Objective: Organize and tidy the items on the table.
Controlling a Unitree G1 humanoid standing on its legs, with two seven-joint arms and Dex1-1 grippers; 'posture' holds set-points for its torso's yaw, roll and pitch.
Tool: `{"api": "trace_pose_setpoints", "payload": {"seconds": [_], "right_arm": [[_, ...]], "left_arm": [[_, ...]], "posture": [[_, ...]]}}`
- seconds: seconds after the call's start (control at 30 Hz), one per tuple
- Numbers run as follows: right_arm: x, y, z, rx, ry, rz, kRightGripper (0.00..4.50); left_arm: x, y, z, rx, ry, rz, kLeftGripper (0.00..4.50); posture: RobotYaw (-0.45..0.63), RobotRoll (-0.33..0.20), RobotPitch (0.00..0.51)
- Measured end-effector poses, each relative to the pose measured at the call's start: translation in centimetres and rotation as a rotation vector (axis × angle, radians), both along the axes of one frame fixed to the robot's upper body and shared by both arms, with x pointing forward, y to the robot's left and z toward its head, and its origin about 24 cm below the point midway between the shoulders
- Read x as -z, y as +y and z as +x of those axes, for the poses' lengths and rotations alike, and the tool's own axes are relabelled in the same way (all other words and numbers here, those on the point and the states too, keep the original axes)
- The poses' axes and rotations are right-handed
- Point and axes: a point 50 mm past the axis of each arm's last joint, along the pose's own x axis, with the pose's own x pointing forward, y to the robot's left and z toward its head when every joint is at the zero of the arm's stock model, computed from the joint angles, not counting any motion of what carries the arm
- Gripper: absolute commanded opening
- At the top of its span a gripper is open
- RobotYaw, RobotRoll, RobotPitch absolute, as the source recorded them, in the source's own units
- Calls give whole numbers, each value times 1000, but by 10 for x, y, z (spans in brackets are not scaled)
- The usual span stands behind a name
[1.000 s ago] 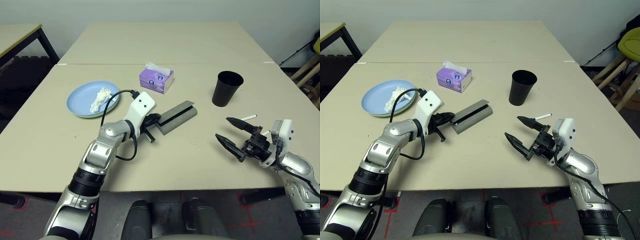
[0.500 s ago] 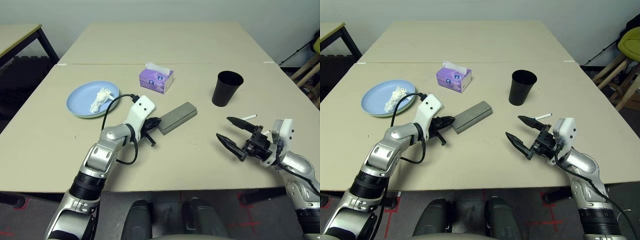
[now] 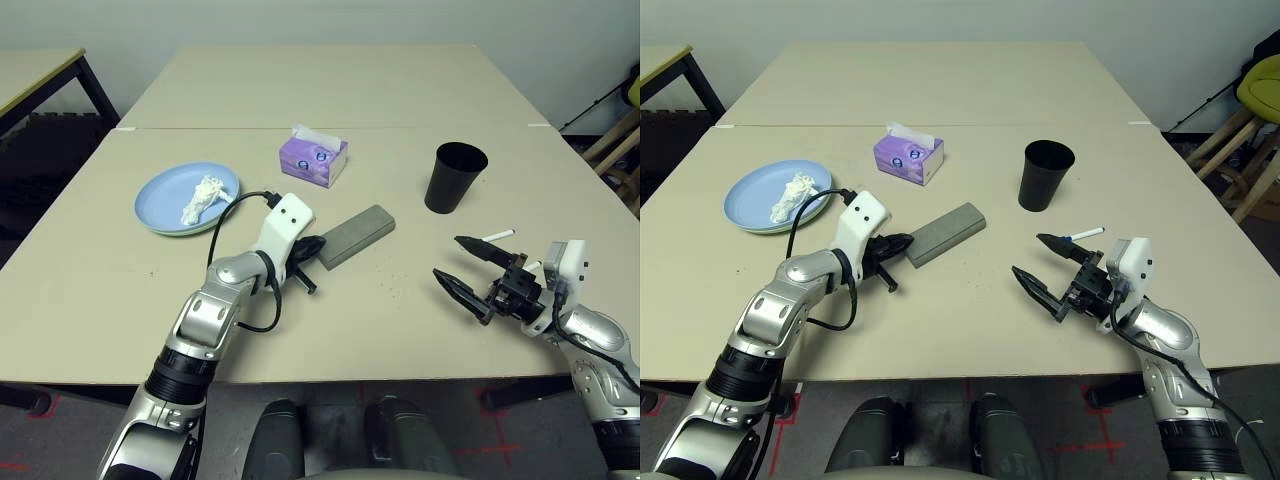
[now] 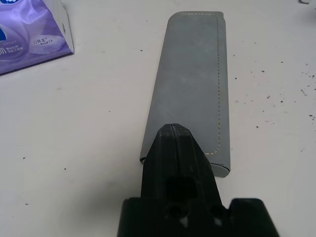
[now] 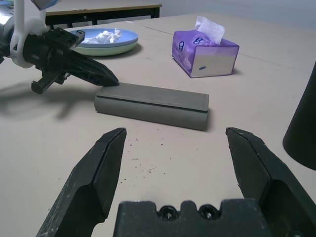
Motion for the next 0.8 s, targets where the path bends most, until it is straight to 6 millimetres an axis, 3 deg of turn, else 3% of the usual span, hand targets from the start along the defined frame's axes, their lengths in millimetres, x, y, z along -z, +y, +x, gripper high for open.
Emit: {"api": "trace_pose_setpoints", "payload": {"seconds": [0.4, 0.43, 0.5, 0.8], "right_arm": [[1, -1, -1, 4, 4, -5, 4500], [1, -1, -1, 4, 4, -5, 4500], [1, -1, -1, 4, 4, -5, 4500], [-5, 1, 4, -7, -20, -6, 4500]], "left_arm": [[-4, 2, -6, 27, 44, -33, 37], [-5, 4, -6, 29, 57, -42, 199], [-12, 11, -4, 23, 68, -67, 607], [-60, 37, 11, -30, -53, -190, 4038]], "posture": [[76, 0, 86], [76, 0, 86], [84, 0, 80], [101, 0, 64]]}}
